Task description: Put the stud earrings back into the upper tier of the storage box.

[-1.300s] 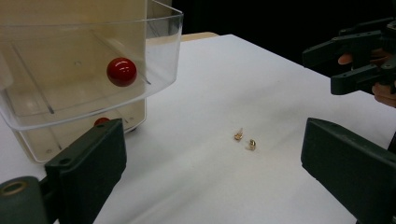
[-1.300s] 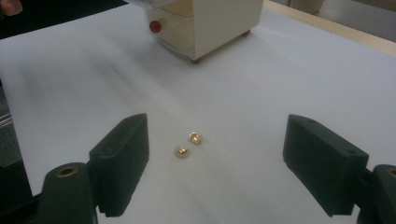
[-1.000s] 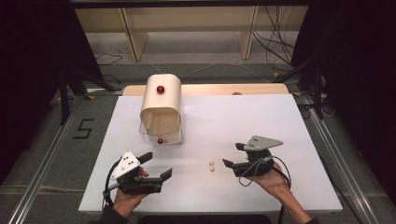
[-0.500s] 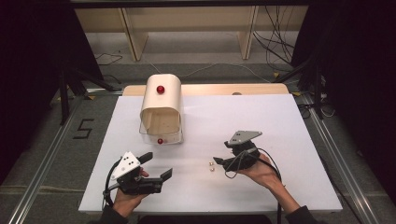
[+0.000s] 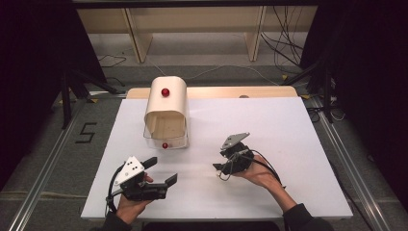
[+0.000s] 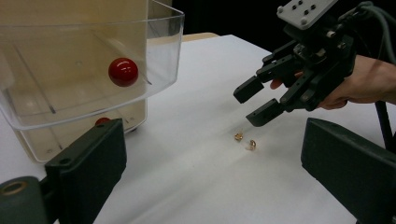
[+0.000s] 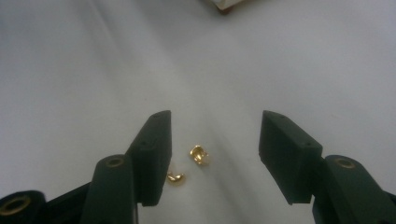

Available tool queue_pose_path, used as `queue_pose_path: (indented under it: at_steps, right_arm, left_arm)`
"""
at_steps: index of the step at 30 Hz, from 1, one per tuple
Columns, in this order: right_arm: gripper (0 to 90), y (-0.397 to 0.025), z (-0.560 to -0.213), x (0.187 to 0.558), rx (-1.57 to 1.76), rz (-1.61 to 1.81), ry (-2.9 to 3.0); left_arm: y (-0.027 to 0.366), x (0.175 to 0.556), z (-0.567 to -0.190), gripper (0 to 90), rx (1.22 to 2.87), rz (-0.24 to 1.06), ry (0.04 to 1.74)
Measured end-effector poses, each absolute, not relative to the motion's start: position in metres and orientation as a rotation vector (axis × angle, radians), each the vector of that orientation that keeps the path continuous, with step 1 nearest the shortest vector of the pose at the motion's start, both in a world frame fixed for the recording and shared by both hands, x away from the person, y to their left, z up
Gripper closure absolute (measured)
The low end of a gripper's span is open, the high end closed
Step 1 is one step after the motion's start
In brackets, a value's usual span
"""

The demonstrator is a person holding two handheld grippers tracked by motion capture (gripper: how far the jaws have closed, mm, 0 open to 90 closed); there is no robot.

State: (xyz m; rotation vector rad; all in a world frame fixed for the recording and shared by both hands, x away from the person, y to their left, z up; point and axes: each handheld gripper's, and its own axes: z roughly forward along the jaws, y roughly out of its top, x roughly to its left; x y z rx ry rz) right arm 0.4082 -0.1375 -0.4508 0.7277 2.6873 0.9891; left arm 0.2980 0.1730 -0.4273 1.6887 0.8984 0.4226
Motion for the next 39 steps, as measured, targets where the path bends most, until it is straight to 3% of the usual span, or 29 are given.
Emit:
queue_pose_path:
  at_steps: [12,27,39]
  right_arm:
    - [58.1,-0.131,-0.464,0.416,0.713,0.9,2.771]
    - [80.7,-0.125,-0.474,0.416,0.679,0.829,2.833]
    - [81.2,-0.13,-0.456,0.415,0.671,0.973,2.743]
  left_arm:
    - [0.173,0.298,-0.427,6.4,1.686,0.421,0.893]
    - [0.172,0.297,-0.427,6.4,1.688,0.421,0.892]
    - [0.173,0.298,-0.427,6.4,1.687,0.421,0.895]
